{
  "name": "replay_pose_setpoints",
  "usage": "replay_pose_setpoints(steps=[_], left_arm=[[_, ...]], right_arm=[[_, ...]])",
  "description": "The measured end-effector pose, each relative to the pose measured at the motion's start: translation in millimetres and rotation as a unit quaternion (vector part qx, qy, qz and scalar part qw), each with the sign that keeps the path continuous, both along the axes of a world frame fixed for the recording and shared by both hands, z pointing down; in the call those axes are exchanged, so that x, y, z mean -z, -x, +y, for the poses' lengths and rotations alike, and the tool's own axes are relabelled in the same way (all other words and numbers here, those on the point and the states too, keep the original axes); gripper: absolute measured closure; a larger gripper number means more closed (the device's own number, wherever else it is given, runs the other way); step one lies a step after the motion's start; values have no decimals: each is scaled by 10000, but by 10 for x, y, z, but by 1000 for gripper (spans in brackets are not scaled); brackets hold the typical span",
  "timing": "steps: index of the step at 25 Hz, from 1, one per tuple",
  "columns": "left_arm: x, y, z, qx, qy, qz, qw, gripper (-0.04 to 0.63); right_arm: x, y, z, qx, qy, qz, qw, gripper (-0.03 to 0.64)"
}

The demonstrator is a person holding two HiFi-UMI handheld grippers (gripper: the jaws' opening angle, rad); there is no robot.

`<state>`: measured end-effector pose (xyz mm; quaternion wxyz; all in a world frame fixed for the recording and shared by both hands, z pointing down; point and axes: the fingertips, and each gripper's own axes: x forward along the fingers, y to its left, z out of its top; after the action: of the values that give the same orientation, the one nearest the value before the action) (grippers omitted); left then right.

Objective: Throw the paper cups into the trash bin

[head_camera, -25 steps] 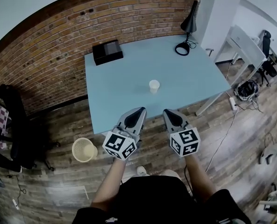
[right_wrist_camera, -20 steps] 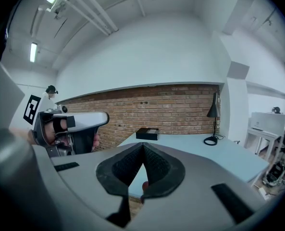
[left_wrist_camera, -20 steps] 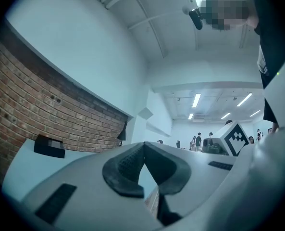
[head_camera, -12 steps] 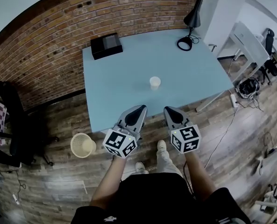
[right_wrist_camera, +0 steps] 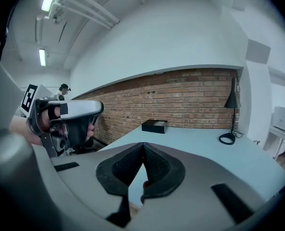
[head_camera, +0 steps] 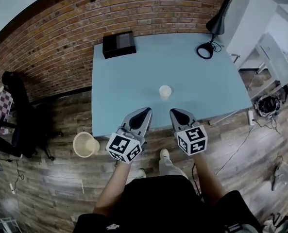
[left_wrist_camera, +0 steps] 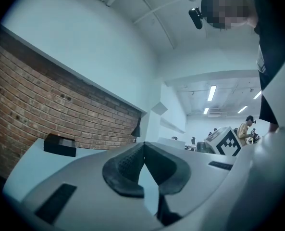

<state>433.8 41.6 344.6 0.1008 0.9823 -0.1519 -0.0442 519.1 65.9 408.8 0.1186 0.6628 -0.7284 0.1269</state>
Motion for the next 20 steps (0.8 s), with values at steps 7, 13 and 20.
replay_pose_setpoints(steps=[7,13,20], left_arm=[[-95,-259,-304,457,95,-17,9989,591],[-178,-384,-453,844,147,-103,9963,591],[-253,-296,-619,1320,249,-179,9908,591]], right_arm=[[-232,-342,-348,608,352,313,9970,612],[-509,-547,-626,1143,707,525,9895,611],[-874,-620,-899,1614,1107,641,9786,611]])
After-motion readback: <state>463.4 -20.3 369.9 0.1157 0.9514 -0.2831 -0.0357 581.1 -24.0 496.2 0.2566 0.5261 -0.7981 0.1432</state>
